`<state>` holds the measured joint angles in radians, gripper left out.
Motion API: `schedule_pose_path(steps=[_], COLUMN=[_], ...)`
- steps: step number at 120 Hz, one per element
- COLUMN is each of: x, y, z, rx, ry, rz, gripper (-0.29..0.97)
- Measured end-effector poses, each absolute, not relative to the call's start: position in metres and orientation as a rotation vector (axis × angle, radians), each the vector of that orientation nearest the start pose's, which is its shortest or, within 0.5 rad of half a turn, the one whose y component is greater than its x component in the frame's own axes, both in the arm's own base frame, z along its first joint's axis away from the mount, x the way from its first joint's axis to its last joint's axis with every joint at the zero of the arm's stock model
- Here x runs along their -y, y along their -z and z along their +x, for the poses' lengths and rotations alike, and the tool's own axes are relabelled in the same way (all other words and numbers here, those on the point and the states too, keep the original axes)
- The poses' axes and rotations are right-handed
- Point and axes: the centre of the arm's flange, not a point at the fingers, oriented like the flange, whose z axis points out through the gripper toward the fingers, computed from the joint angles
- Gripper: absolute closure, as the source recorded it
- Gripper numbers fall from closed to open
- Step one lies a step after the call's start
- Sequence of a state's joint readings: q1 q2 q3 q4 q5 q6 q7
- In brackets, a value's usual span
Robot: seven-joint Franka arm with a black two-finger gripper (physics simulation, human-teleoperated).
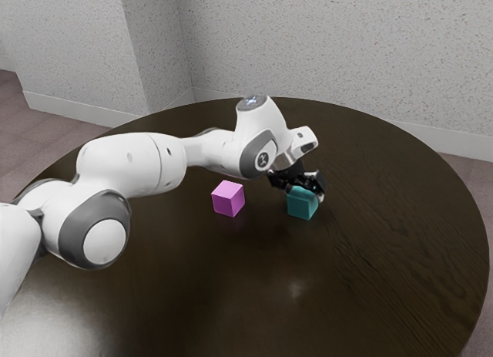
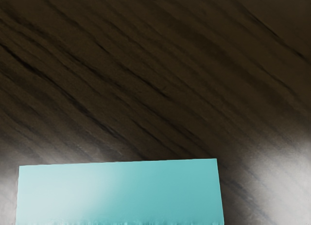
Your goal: Pick up the blue block with one arm, and put the blue block on the pink block with one arm
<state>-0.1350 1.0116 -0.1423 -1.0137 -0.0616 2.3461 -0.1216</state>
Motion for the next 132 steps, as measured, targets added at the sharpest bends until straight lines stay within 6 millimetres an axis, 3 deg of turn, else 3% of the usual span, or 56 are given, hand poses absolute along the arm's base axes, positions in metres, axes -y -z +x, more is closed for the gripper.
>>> schedule_pose_path(steps=[31,63,72,90,96,108,119,132], x=[0.181,0.182,0.179,0.171,0.163,0.120,0.074,0.055], y=[-0.253,-0.255,-0.265,-0.311,-0.330,-0.361,-0.362,-0.365], z=[0.789,0.783,0.776,0.755,0.743,0.711,0.690,0.682], rx=[-0.052,-0.059,-0.060,-0.058,-0.047,0.037,0.142,0.188], ry=[0.482,0.469,0.455,0.459,0.458,0.429,0.378,0.365], rz=[-3.333,-3.324,-3.312,-3.286,-3.270,-3.240,-3.217,-3.205], gripper=[0.00,0.35,0.41,0.41,0.41,0.37,0.35,0.34])
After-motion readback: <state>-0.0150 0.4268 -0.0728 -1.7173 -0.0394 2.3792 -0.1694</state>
